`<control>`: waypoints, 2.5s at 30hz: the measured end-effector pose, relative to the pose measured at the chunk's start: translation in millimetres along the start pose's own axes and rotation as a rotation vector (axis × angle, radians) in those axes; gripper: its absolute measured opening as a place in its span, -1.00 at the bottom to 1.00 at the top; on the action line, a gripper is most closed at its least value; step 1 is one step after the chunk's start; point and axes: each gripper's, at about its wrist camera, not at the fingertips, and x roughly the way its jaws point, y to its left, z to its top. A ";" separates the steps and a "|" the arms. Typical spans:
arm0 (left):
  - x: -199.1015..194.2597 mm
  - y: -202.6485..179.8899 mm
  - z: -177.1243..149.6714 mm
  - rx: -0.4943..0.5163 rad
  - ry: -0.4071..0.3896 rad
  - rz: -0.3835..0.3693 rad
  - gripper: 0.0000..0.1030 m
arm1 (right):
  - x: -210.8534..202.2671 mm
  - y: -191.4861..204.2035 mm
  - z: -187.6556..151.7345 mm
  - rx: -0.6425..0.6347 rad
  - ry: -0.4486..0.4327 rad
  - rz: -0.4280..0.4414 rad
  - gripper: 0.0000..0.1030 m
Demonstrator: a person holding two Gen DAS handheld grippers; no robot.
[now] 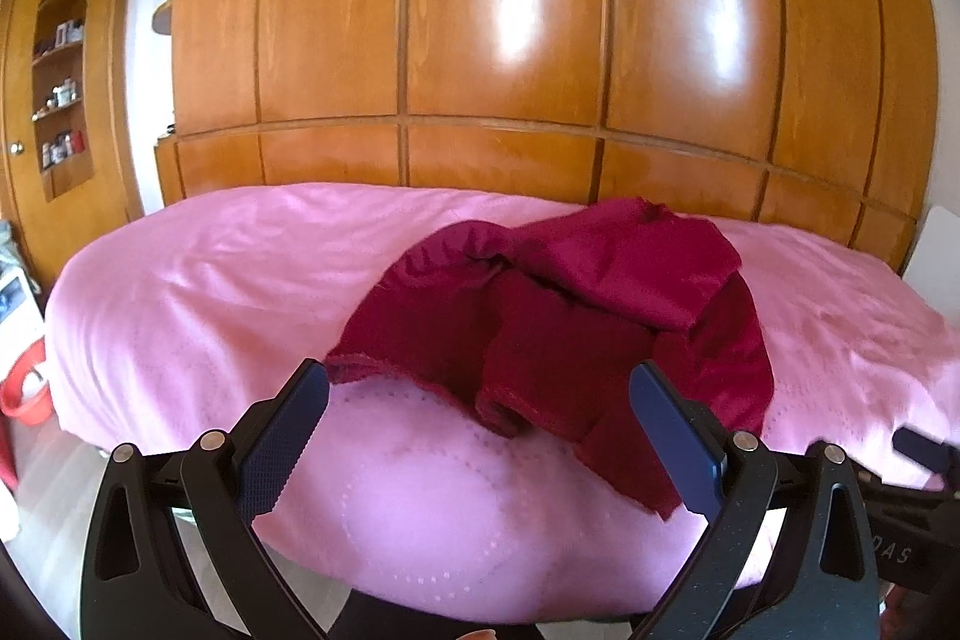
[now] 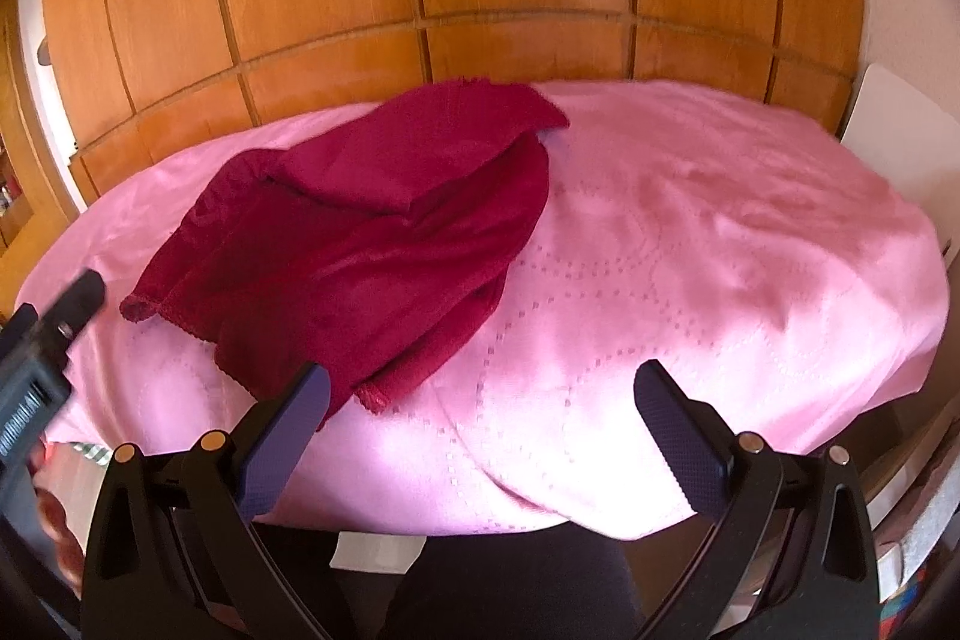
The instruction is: Fold small clothes
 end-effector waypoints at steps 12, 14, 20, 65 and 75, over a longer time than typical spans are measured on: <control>26.6 30.2 3.7 -0.089 0.087 -0.042 0.93 | 28.6 -32.0 -1.0 0.131 0.108 0.136 0.96; 30.9 38.5 7.8 -0.113 0.089 -0.049 0.93 | 33.5 -31.8 0.3 0.124 0.131 0.191 0.97; 66.6 41.2 7.5 -0.093 0.226 -0.106 0.93 | 50.5 -42.3 3.3 0.156 0.207 0.171 0.97; 303.9 167.1 246.2 -0.385 0.207 0.006 -0.58 | 85.8 -100.0 75.4 0.151 0.163 -0.037 0.96; 265.2 257.0 160.4 -0.473 0.310 0.042 0.03 | 76.8 -41.8 92.8 0.030 0.160 0.204 0.70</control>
